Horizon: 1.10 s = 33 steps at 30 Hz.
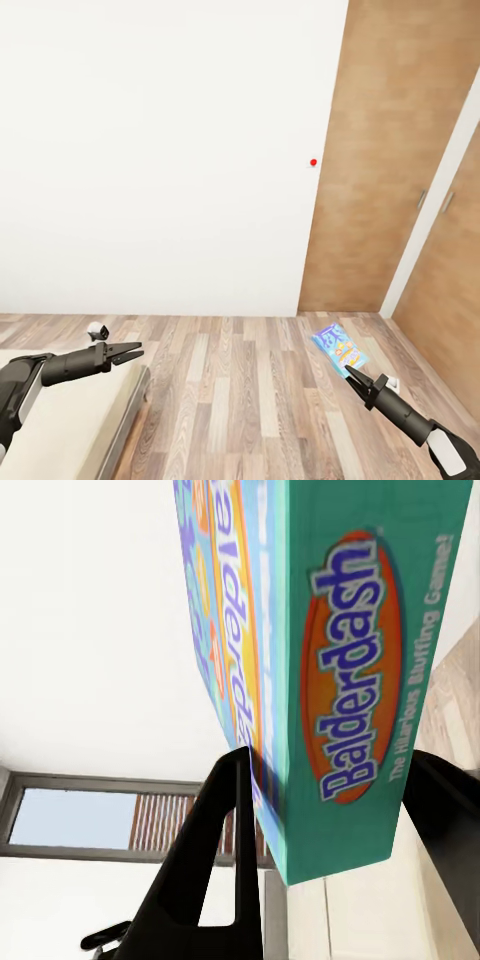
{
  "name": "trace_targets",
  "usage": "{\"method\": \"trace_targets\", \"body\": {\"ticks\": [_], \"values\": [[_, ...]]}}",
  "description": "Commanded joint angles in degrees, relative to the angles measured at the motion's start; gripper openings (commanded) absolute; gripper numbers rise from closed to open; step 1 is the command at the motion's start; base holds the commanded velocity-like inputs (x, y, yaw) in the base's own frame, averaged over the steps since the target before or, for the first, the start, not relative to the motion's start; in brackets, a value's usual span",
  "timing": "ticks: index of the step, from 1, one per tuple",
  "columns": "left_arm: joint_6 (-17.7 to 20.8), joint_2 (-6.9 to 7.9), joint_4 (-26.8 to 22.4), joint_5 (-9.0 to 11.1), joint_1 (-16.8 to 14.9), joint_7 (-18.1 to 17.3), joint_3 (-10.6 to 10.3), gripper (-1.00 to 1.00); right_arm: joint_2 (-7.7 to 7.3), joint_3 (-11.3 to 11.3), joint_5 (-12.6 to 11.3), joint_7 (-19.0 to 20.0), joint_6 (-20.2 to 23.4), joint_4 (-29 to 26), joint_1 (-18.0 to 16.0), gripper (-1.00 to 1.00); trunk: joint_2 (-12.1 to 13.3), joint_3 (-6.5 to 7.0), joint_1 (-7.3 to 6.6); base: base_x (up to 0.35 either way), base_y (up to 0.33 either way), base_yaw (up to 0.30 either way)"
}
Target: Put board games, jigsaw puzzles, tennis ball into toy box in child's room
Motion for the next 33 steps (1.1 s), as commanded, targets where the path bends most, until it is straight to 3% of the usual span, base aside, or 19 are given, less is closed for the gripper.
{"method": "trace_targets", "body": {"ticks": [1,33], "values": [[0.6,0.01,0.0,0.0,0.0,-0.2,0.0,1.0,0.01,-0.1,-0.3,0.1,0.4,0.0,-0.1,-1.0,-0.1,-0.1,0.04,0.0,0.0,-0.285],[0.8,0.06,0.1,0.1,0.0,-0.2,-0.1,1.0,-0.08,-0.2,-0.4,0.4,0.5,0.1,-0.1,-1.0,-0.1,1.0,0.04,0.0,0.0,-0.285]]}}
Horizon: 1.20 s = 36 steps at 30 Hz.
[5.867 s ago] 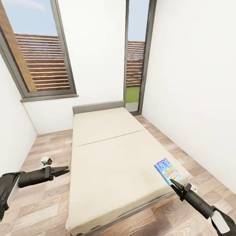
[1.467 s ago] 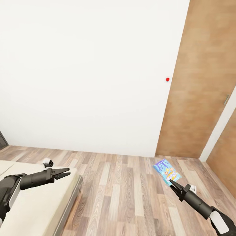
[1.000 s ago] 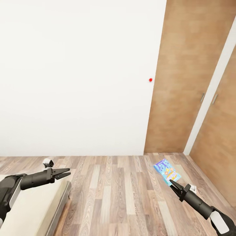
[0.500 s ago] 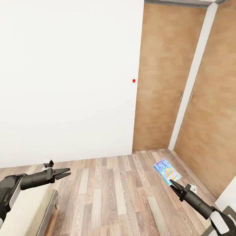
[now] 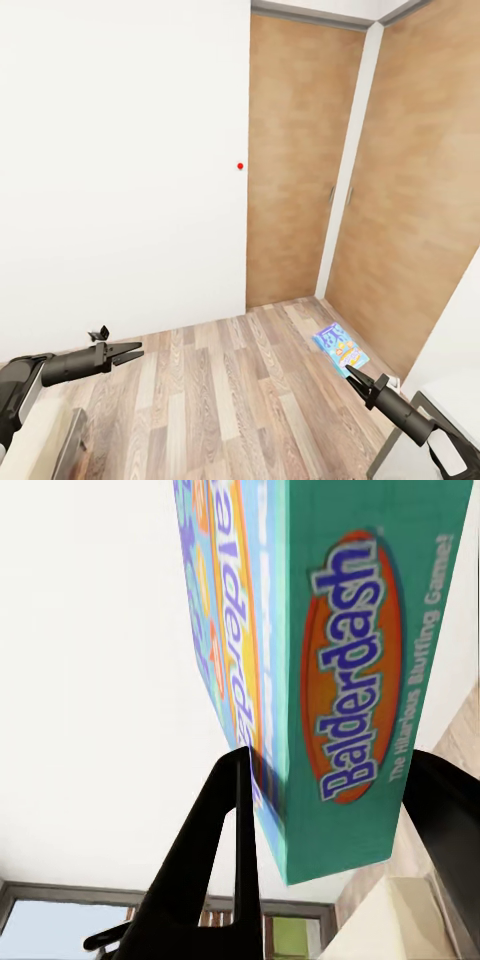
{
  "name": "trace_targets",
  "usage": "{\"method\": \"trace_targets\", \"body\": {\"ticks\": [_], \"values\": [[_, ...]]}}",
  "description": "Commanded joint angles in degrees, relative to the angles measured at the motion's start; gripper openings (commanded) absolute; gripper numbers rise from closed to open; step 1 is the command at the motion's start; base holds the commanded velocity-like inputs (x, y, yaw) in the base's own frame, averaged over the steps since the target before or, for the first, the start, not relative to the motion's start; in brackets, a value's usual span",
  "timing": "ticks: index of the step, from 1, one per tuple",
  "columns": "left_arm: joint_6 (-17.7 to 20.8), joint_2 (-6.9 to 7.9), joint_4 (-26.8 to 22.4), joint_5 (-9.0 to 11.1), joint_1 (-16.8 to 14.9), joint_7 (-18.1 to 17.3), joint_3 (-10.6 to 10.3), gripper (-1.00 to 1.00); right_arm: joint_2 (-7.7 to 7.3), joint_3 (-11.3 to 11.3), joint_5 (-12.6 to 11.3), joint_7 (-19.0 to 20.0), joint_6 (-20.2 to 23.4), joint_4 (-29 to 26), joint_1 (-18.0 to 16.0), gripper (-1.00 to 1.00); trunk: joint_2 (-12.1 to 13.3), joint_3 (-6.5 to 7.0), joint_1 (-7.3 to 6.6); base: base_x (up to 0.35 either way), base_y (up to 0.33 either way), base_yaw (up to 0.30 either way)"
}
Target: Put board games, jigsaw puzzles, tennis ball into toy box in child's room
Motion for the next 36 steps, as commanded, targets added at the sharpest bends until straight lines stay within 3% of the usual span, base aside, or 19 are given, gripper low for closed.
{"method": "trace_targets", "body": {"ticks": [1,36], "values": [[0.6,0.03,0.0,0.0,0.0,-0.2,0.0,1.0,0.01,-0.1,-0.3,0.1,0.4,0.0,-0.1,-1.0,-0.1,-0.1,0.04,0.0,0.0,-0.285],[0.7,0.12,1.8,0.0,-0.2,-0.2,0.1,1.0,0.01,-0.1,-0.3,0.2,0.4,0.0,-0.1,-1.0,-0.1,0.92,0.04,-0.044,0.0,-0.285]]}}
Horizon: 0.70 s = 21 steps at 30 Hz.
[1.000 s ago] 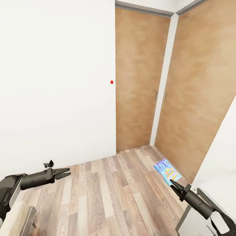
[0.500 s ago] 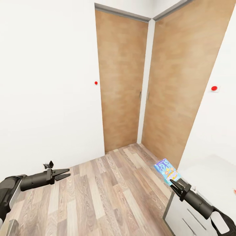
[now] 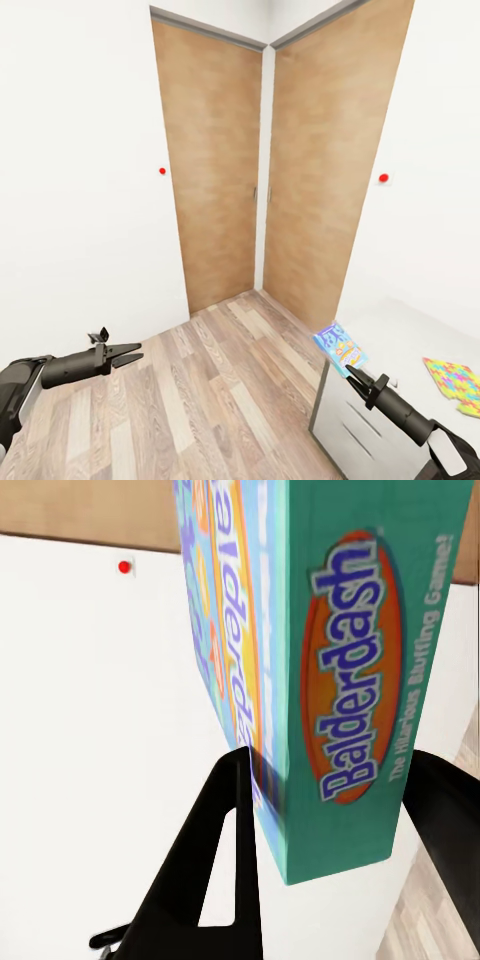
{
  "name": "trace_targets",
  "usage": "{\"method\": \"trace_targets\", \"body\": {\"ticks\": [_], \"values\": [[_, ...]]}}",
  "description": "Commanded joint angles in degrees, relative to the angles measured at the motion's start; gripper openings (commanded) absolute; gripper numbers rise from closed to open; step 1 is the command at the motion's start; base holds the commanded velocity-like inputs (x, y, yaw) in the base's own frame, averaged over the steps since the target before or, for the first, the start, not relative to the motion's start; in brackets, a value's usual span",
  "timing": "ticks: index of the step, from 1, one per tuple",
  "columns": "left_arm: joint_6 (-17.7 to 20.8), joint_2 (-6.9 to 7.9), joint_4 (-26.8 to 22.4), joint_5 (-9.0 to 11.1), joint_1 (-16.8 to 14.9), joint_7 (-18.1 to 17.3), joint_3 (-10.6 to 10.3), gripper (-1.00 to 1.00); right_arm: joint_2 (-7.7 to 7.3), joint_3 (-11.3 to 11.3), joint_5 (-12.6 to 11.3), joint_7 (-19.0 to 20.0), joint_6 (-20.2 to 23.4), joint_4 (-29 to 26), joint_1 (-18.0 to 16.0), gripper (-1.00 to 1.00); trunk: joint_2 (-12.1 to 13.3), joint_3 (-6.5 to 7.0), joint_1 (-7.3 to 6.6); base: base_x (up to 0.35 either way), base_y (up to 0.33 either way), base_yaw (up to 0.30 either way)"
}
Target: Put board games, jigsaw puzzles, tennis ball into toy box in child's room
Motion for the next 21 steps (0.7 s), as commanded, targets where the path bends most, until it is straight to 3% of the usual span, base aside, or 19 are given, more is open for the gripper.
{"method": "trace_targets", "body": {"ticks": [1,9,21], "values": [[0.6,0.02,0.0,0.0,0.0,-0.2,0.0,1.0,0.01,-0.1,-0.3,0.1,0.4,0.0,-0.1,-1.0,-0.1,-0.07,0.02,-0.136,0.015,-0.285],[0.6,0.02,0.0,0.0,0.0,-0.2,0.0,1.0,0.09,-0.1,-0.3,0.0,0.4,0.0,-0.1,-1.0,-0.1,0.15,0.02,-0.191,0.047,-0.285],[0.6,0.02,0.0,0.0,0.0,-0.2,0.0,1.0,0.1,-0.1,-0.2,-0.1,0.3,0.0,-0.1,-1.0,-0.1,0.41,0.02,-0.021,0.006,-0.283]]}}
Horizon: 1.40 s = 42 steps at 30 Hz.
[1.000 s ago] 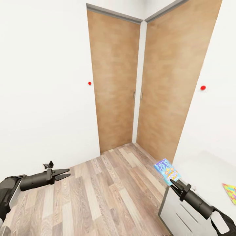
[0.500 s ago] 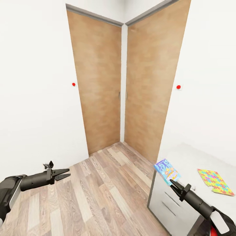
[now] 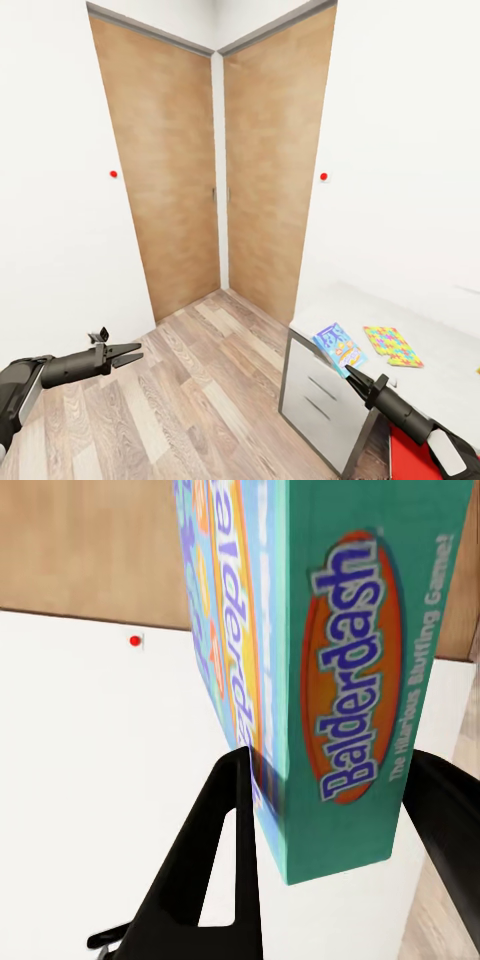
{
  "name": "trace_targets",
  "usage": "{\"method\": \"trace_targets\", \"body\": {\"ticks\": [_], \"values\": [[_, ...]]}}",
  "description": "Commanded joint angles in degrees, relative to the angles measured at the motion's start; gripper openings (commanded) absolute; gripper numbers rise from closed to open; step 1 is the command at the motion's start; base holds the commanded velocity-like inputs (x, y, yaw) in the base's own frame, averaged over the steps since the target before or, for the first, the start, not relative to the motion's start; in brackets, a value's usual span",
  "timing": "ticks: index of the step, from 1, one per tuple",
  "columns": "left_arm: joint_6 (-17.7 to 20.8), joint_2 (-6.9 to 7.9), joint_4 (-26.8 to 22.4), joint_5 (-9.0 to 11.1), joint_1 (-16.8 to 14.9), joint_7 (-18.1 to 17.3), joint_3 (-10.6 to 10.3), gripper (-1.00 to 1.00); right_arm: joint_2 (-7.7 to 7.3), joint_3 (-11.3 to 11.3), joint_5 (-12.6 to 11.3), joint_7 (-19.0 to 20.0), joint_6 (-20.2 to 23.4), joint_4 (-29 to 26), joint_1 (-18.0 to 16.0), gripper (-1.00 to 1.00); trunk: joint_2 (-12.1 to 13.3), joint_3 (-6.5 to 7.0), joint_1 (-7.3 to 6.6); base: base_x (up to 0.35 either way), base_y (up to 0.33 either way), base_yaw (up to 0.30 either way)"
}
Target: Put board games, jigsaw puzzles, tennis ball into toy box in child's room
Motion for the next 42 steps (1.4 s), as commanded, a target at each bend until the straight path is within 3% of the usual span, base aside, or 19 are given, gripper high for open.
{"method": "trace_targets", "body": {"ticks": [1,10,15,17,21,24,27,32,42], "values": [[0.6,0.02,0.0,0.0,0.0,-0.2,0.0,1.0,0.01,-0.1,-0.3,0.1,0.4,0.0,-0.1,-1.0,-0.1,-0.05,0.03,-0.001,0.0,-0.212],[0.5,0.02,0.0,0.0,0.0,-0.2,0.1,1.0,0.11,0.2,-0.1,0.0,-0.1,-1.9,-0.1,-1.0,-0.1,-0.04,0.03,0.0,0.0,-0.052],[0.4,0.19,0.0,0.0,0.0,-0.2,0.3,1.0,0.11,2.1,0.2,-1.8,0.7,-8.5,-0.1,-1.0,-0.1,-0.04,0.03,0.0,0.0,-0.005],[0.4,0.2,0.0,0.0,0.0,-0.2,0.2,1.0,-0.01,3.9,0.6,-5.7,2.6,-13.0,-0.5,-1.0,-0.1,-0.04,0.03,0.0,0.0,-0.001],[0.3,0.2,0.0,-0.1,0.0,-0.2,0.1,1.0,0.06,4.8,0.8,-14.3,8.6,-21.4,-2.6,-1.0,-0.1,-0.04,0.03,0.0,0.0,0.0],[0.3,0.23,0.0,-0.1,0.0,-0.2,0.1,1.0,0.2,5.1,0.5,-25.6,13.6,-28.6,-7.7,-1.0,-0.1,-0.04,0.03,0.0,0.0,0.0],[0.3,0.3,0.0,-0.1,0.0,-0.2,0.2,1.0,0.19,5.4,0.1,-35.1,15.4,-30.8,-13.3,-1.0,-0.1,-0.04,0.03,0.0,0.0,0.0],[0.3,0.35,0.0,-0.1,0.0,-0.2,0.3,1.0,0.21,5.4,-0.1,-39.4,15.4,-29.7,-16.7,-1.0,-0.1,-0.04,0.03,0.0,0.0,0.0],[0.3,0.43,0.0,0.2,0.0,-0.2,0.4,1.0,0.12,5.4,-0.2,-40.8,15.4,-28.9,-17.4,-1.0,-0.1,-0.04,0.03,0.0,0.0,-0.022]]}}
